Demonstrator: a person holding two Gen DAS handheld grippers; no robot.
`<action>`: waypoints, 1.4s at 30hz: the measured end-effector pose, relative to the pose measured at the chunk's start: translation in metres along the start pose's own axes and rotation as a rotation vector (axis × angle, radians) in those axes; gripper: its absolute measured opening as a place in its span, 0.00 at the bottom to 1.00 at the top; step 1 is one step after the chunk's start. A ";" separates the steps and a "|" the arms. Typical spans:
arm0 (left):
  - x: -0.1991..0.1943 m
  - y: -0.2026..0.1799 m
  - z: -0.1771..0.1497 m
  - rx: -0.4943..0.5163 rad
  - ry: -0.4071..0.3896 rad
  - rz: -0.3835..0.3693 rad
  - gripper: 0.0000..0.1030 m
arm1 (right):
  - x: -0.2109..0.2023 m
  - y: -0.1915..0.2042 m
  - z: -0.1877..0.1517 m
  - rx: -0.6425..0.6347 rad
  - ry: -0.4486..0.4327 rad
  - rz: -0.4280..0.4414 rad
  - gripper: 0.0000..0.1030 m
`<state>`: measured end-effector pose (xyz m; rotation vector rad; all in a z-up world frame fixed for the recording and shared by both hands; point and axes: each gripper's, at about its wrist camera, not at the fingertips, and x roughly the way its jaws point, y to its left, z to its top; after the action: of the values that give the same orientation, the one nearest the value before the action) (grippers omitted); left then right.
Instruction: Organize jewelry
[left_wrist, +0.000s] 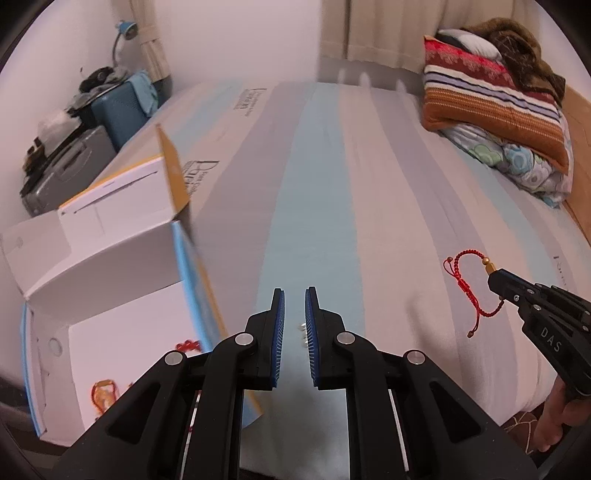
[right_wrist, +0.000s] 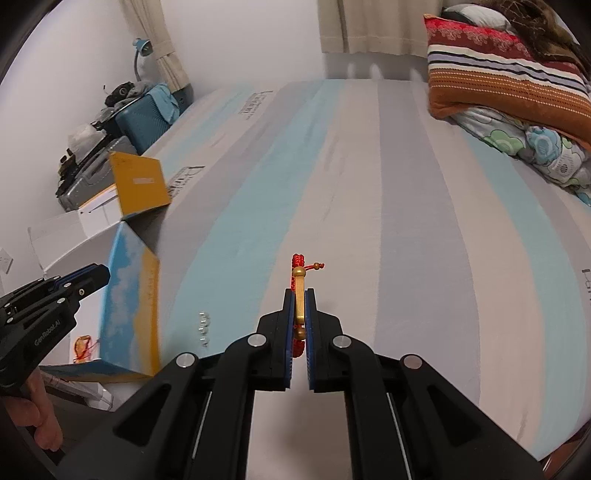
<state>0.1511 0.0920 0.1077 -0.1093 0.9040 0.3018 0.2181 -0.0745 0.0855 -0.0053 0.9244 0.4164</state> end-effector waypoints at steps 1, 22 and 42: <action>0.000 0.004 -0.001 -0.006 0.004 -0.009 0.11 | -0.003 0.004 -0.001 -0.007 -0.002 0.000 0.04; 0.144 -0.031 -0.039 -0.004 0.138 0.042 0.39 | 0.043 -0.026 -0.019 -0.041 0.028 -0.058 0.04; 0.171 -0.030 -0.055 -0.001 0.151 0.010 0.10 | 0.107 -0.051 -0.050 0.017 0.135 -0.031 0.04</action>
<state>0.2181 0.0877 -0.0616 -0.1292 1.0540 0.3066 0.2537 -0.0933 -0.0365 -0.0324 1.0595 0.3824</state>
